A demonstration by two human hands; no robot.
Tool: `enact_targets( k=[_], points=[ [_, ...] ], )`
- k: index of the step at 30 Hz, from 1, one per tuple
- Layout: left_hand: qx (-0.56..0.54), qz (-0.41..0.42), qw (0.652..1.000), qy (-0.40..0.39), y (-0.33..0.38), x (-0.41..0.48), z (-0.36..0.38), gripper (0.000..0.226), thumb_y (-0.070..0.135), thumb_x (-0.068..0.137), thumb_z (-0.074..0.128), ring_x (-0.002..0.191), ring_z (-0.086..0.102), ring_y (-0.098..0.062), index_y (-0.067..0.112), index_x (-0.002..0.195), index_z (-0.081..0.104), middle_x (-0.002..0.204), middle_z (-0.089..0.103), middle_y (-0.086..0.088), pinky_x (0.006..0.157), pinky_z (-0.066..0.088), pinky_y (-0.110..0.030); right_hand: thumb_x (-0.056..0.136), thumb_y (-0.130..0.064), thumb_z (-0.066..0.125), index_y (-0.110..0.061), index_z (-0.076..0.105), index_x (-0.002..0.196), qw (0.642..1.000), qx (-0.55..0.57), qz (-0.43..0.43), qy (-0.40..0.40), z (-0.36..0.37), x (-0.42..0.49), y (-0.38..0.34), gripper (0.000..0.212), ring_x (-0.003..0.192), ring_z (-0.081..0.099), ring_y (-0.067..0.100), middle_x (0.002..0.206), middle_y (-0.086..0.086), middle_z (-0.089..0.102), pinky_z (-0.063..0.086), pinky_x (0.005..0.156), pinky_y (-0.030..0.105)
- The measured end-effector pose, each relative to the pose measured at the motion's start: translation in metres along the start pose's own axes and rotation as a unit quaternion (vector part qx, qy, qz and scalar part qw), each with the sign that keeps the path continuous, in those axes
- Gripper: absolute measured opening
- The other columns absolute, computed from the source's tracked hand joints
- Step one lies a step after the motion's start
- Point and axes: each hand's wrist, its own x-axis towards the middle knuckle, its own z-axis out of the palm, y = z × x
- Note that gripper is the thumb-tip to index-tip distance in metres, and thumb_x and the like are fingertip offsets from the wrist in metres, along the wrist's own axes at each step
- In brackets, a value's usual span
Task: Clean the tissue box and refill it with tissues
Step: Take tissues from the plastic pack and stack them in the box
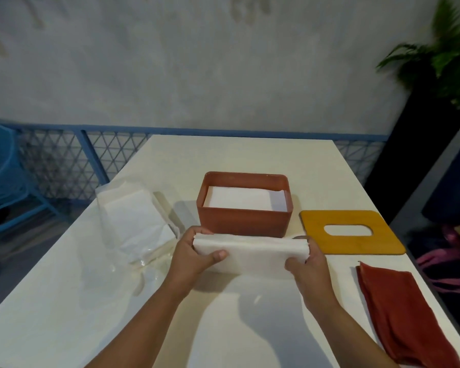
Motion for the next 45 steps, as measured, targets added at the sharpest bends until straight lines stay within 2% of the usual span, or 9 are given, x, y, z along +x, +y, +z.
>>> enact_targets(
  k=[6,11,19,23,29,35,40,43,45],
  points=[
    [-0.008,-0.003,1.0,-0.004,-0.002,0.003,0.003,0.04,0.004,0.062,0.084,0.083,0.058,-0.015,0.022,0.083,0.056,0.087,0.062,0.003,0.063,0.048,-0.019,0.075,0.015,0.062,-0.028,0.053,0.092,0.999,0.017,0.038,0.015,0.004,0.001,0.002,0.047,0.086,0.06,0.016,0.09,-0.004,0.062,0.052,0.071,0.028],
    [-0.001,0.0,1.0,-0.002,0.005,0.006,0.001,0.043,0.02,0.052,0.086,0.079,0.061,-0.011,0.023,0.082,0.056,0.084,0.065,0.005,0.061,0.048,-0.016,0.075,0.015,0.062,-0.021,0.051,0.104,0.999,0.02,0.039,0.017,0.004,0.002,-0.003,0.047,0.088,0.058,0.018,0.093,0.0,0.06,0.052,0.07,0.026],
    [-0.011,-0.037,0.999,-0.02,-0.002,0.004,0.003,0.042,-0.002,0.066,0.079,0.088,0.062,-0.014,0.021,0.094,0.057,0.093,0.066,0.004,0.067,0.052,-0.018,0.076,0.013,0.062,-0.025,0.05,0.105,0.998,0.012,0.055,0.012,0.006,0.004,0.004,0.049,0.089,0.058,0.016,0.09,-0.008,0.06,0.051,0.076,0.031],
    [0.005,-0.028,0.999,-0.022,0.001,0.008,0.0,0.043,0.007,0.066,0.081,0.095,0.062,-0.018,0.019,0.099,0.057,0.102,0.067,-0.002,0.083,0.054,-0.034,0.076,0.013,0.063,-0.023,0.05,0.106,0.999,0.006,0.05,0.021,0.003,0.007,-0.001,0.048,0.091,0.058,0.017,0.093,-0.003,0.059,0.05,0.073,0.027],
    [0.025,-0.06,0.997,-0.039,-0.001,0.008,0.0,0.042,0.0,0.066,0.08,0.095,0.058,-0.021,0.019,0.094,0.055,0.096,0.064,-0.001,0.077,0.053,-0.029,0.078,0.013,0.061,-0.029,0.051,0.093,0.998,0.014,0.065,0.02,0.005,0.005,0.002,0.046,0.088,0.058,0.018,0.087,-0.008,0.059,0.05,0.076,0.029],
    [0.019,-0.054,0.998,-0.035,0.009,0.006,-0.001,0.062,0.026,0.052,0.083,0.103,0.062,-0.024,0.017,0.108,0.058,0.107,0.068,-0.005,0.091,0.053,-0.044,0.076,0.015,0.06,-0.022,0.05,0.108,0.998,0.021,0.061,0.019,0.004,0.004,-0.003,0.05,0.092,0.057,0.017,0.097,0.0,0.059,0.05,0.078,0.031],
    [0.025,-0.095,0.994,-0.055,-0.001,0.004,-0.001,0.056,0.002,0.072,0.077,0.11,0.059,-0.028,0.016,0.12,0.052,0.114,0.064,-0.006,0.092,0.052,-0.044,0.083,0.009,0.057,-0.025,0.048,0.113,0.997,0.027,0.069,-0.005,0.004,0.002,0.006,0.047,0.096,0.058,0.015,0.1,-0.003,0.06,0.051,0.072,0.022],
    [0.05,-0.085,0.993,-0.066,0.002,0.001,0.001,0.047,0.009,0.085,0.065,0.108,0.055,-0.02,0.024,0.125,0.044,0.112,0.059,0.002,0.082,0.053,-0.027,0.084,0.005,0.057,-0.026,0.049,0.114,0.998,0.008,0.059,-0.005,0.004,0.001,0.008,0.044,0.095,0.058,0.013,0.103,-0.002,0.061,0.051,0.071,0.02],
    [0.084,-0.075,0.992,-0.056,0.01,0.001,0.001,0.045,0.014,0.092,0.056,0.111,0.048,-0.017,0.027,0.13,0.036,0.117,0.051,0.005,0.089,0.047,-0.031,0.084,0.003,0.057,-0.024,0.051,0.116,0.998,0.003,0.055,0.004,0.003,0.0,0.005,0.042,0.095,0.058,0.013,0.104,0.0,0.061,0.051,0.069,0.021]
  ],
)
